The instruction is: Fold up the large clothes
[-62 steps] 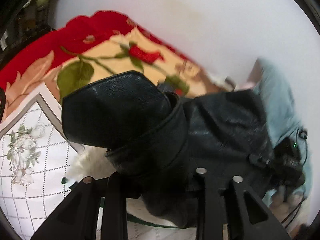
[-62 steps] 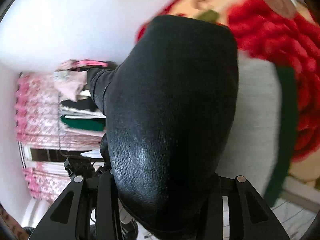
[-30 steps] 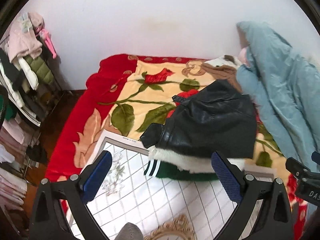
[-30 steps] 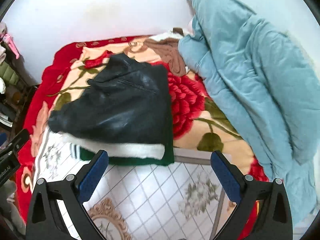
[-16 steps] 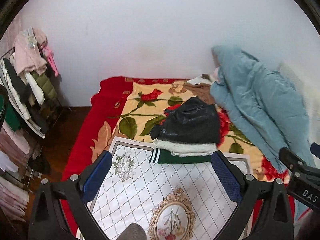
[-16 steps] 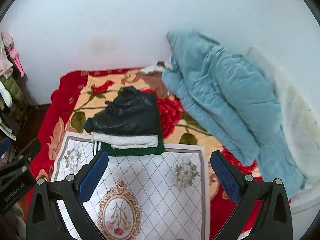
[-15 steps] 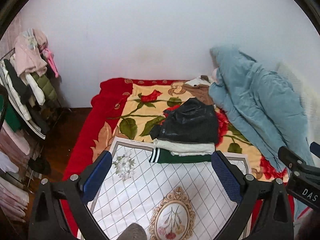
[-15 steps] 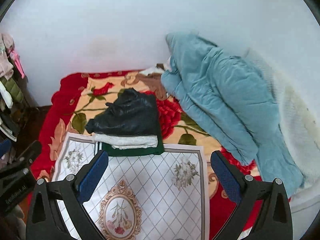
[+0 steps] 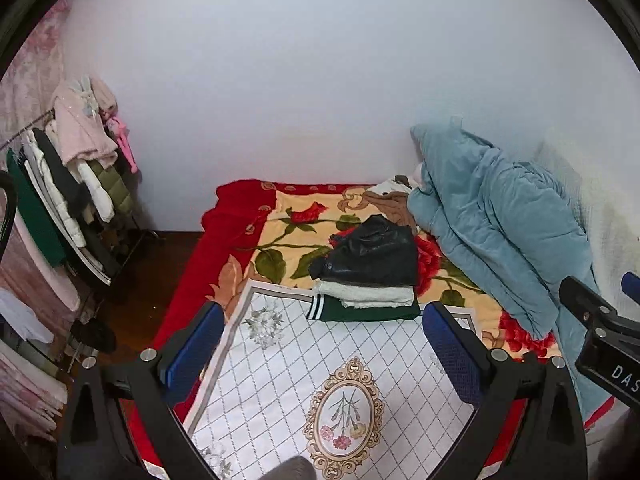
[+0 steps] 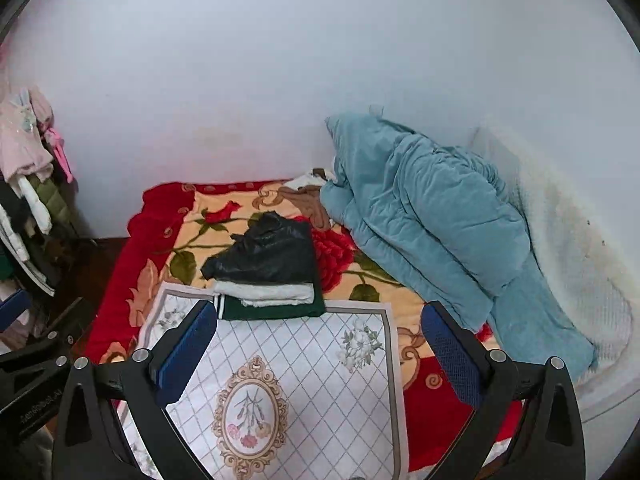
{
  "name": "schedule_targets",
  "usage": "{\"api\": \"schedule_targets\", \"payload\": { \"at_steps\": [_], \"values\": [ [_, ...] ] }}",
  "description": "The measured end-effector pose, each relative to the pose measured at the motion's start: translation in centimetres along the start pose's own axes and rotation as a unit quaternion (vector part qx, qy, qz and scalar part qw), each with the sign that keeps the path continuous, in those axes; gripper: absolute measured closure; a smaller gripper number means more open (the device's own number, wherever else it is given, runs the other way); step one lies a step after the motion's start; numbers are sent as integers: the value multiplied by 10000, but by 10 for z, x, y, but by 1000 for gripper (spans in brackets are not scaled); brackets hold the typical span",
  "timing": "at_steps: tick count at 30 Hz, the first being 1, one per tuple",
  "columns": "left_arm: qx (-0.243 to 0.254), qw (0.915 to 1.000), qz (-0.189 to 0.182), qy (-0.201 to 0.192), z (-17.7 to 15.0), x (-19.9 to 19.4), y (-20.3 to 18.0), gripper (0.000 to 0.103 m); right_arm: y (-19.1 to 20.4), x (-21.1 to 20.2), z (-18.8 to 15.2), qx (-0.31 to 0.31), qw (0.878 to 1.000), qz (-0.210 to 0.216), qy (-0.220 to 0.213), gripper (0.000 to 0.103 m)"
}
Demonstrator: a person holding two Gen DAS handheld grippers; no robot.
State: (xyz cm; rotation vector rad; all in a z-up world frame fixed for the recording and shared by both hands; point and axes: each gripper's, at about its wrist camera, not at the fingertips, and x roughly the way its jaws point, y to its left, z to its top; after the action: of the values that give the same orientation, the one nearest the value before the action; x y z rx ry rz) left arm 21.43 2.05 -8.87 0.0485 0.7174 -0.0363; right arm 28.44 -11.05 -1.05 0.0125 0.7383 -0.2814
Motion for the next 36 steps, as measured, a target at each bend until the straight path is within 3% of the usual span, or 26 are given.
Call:
{"api": "schedule_targets", "payload": {
  "at_steps": [9, 17, 36],
  "values": [
    [-210, 9995, 123, -201, -12, -37, -4, 1, -14, -45, -10, -77, 9994, 43, -344, 0],
    [-273, 9992, 209, -217, -18, -45, -4, 1, -21, -66, -14, -173, 9988, 54, -464, 0],
    [-233, 9991, 178, -316, -24, -61, -3, 1, -19, -64, -6, -227, 9986, 261, -396, 0]
  ]
}}
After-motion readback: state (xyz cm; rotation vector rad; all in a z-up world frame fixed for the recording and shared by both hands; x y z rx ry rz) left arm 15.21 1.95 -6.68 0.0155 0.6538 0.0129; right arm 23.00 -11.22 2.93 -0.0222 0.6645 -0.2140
